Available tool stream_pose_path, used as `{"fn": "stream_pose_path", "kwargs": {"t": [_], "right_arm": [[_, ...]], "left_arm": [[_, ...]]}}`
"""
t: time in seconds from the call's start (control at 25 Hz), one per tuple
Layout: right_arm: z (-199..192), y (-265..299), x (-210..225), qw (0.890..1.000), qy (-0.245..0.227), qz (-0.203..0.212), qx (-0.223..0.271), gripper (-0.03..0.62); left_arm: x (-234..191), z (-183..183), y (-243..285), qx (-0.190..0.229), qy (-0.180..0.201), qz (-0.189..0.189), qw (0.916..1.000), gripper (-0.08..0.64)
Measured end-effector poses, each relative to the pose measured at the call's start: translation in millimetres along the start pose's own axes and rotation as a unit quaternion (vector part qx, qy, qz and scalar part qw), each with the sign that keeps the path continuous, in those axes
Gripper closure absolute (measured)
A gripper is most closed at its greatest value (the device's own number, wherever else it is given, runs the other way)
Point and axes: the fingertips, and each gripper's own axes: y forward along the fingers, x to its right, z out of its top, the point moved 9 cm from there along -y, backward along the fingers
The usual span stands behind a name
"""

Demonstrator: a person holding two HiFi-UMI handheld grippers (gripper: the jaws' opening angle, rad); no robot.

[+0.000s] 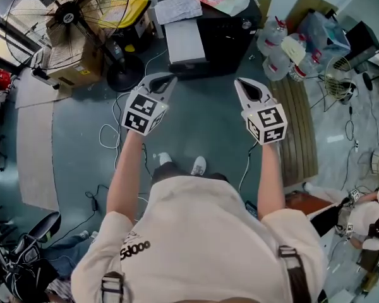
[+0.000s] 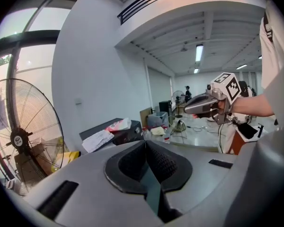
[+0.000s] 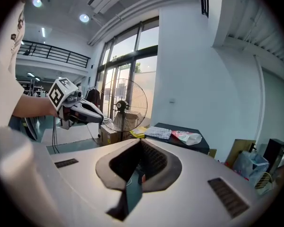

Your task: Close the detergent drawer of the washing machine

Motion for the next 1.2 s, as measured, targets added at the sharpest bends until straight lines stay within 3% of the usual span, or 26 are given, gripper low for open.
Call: {"fn": "stream_pose_path", "kwargs": {"t": [0.32,0.6,0.92,1.04,1.12,1.2], "right_arm": [[-8,54,19,0.999,-0.008,-0.019,-0.024,0.597],[1,124,32,0.997,-0.014,-0.055,-0.051,0.597],[6,196,28,0.994,0.012,-0.073,-0.086,0.595],[-3,220,29,0.993,0.019,-0.065,-0.101,0.591],[-13,235,32,0.991,0.031,-0.056,-0.115,0.53],[-28,246,36,0.989,0.052,-0.044,-0.128,0.512]], "left_arm": [[-48,-22,44,-0.011,-0.013,-0.025,0.9995,0.541],[-125,-34,87,-0.01,-0.01,-0.062,0.998,0.541],[-189,-54,122,-0.004,-0.026,-0.117,0.9928,0.537],[-198,-71,140,-0.02,-0.032,-0.14,0.9895,0.45],[-200,-83,152,-0.037,-0.038,-0.152,0.987,0.434],[-196,-95,162,-0.049,-0.044,-0.16,0.9849,0.433]]}}
